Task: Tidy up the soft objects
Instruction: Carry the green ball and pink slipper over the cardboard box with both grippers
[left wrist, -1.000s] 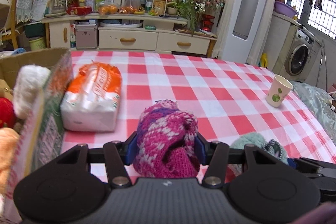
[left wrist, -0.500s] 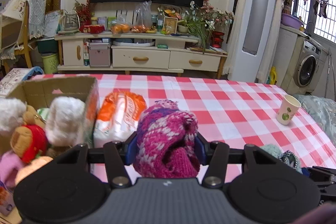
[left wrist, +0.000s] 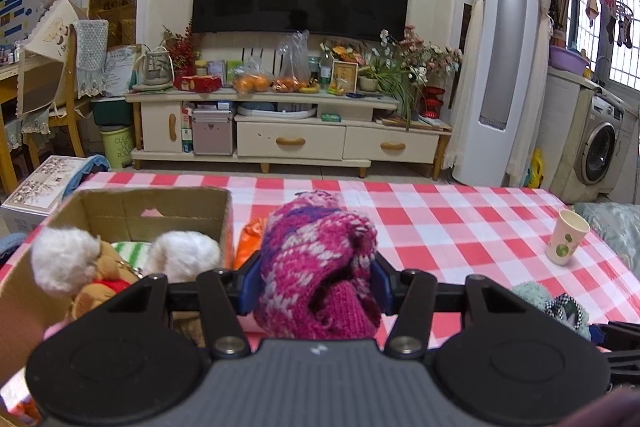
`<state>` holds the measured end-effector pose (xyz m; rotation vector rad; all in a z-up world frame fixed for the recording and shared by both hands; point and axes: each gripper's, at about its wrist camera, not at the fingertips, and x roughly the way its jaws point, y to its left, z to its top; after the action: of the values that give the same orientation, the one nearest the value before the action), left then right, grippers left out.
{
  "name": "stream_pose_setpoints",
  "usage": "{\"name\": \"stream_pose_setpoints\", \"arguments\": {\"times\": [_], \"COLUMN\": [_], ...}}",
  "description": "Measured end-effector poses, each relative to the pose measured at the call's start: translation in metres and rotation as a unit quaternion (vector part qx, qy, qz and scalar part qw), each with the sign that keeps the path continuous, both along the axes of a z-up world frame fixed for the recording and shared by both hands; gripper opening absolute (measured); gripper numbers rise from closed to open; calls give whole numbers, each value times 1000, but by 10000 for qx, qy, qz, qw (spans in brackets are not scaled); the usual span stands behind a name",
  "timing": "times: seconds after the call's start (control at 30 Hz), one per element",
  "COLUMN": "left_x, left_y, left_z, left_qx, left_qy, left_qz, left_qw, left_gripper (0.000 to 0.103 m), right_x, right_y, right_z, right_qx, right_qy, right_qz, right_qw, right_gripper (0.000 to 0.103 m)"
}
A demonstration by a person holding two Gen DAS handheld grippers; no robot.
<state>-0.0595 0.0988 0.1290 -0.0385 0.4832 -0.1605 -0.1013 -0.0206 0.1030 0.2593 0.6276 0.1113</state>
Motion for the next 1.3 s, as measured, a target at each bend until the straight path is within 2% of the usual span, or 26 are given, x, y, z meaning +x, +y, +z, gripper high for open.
{"name": "stream_pose_setpoints", "arguments": {"times": [0.5,0.97,1.3], "left_x": [2,10,9], "left_y": [33,71,113], "left_z": [9,6,4], "left_qx": [-104,-275,-660], "left_qy": [-169,-88,29], "left_qz": [364,802,1219], "left_qw": [9991,9964,9903], "left_gripper": [54,54,54], "right_x": [27,70,97], "right_y": [42,89,115], "right_z": [21,31,35], "right_qx": [138,288,425], "right_qy": [-271,-506,-611], "right_qz": [504,1057,1355], "right_qw": [9983,9927,9880], "right_gripper": [82,82,82]}}
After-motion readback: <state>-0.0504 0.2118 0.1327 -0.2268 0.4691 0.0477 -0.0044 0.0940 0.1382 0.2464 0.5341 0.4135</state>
